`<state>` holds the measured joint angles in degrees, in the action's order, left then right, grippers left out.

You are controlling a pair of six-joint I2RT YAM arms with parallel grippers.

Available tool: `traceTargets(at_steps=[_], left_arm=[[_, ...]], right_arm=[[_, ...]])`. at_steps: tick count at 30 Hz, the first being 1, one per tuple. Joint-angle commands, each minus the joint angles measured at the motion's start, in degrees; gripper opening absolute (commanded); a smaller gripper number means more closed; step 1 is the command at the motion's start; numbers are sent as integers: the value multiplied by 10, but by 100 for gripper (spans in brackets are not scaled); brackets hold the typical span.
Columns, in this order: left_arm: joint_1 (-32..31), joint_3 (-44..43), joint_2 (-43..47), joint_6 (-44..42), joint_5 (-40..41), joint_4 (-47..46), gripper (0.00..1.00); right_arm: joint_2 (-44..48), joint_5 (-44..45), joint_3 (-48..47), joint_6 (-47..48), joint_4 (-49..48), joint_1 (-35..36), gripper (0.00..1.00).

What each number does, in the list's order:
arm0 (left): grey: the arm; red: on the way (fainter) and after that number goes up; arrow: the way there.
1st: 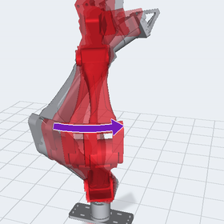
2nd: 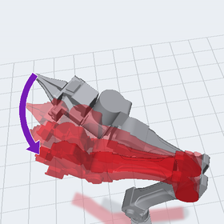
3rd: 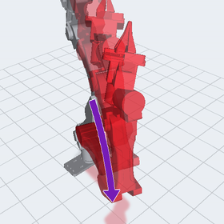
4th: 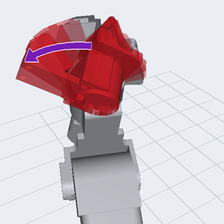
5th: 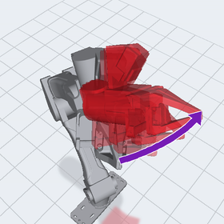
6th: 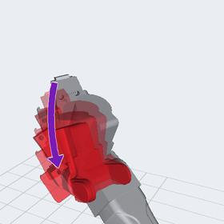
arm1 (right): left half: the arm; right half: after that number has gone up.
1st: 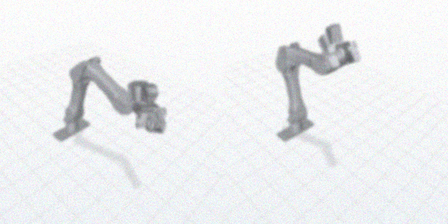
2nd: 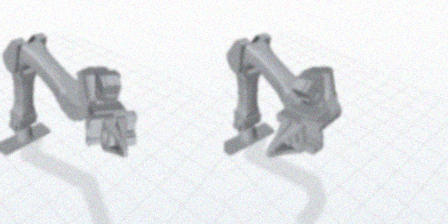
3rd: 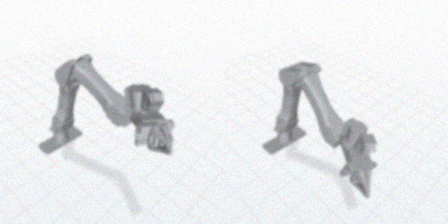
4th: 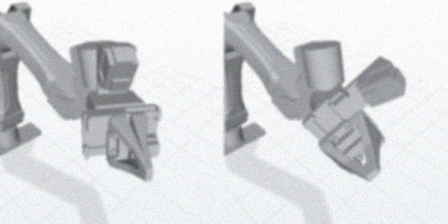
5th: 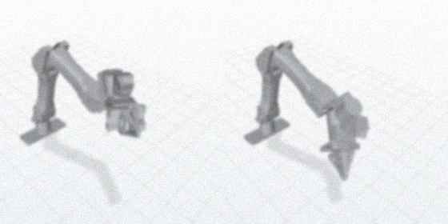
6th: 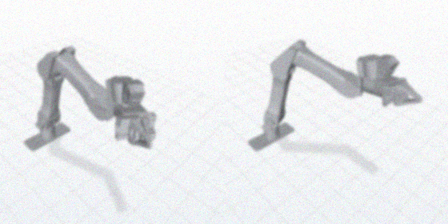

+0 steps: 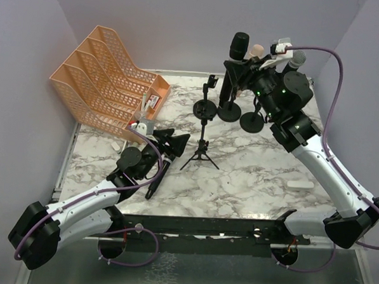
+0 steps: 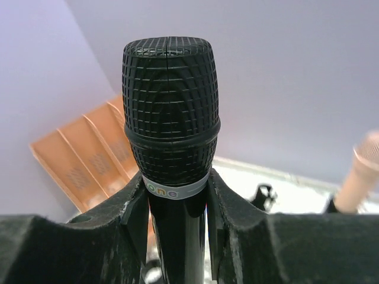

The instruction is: Attach the microphones to the stand

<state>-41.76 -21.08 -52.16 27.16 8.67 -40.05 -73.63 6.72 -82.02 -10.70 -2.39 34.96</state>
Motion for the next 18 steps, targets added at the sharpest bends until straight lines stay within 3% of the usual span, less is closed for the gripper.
traceTargets(at_steps=[1,18], left_arm=[[-4,-10,3,-18,12,24,76],[-3,-27,-23,-16,-4,46,77]], right_arm=[[-35,-101,-51,32,-74,6,6],[-104,-196,-64,-2,-117,7,5]])
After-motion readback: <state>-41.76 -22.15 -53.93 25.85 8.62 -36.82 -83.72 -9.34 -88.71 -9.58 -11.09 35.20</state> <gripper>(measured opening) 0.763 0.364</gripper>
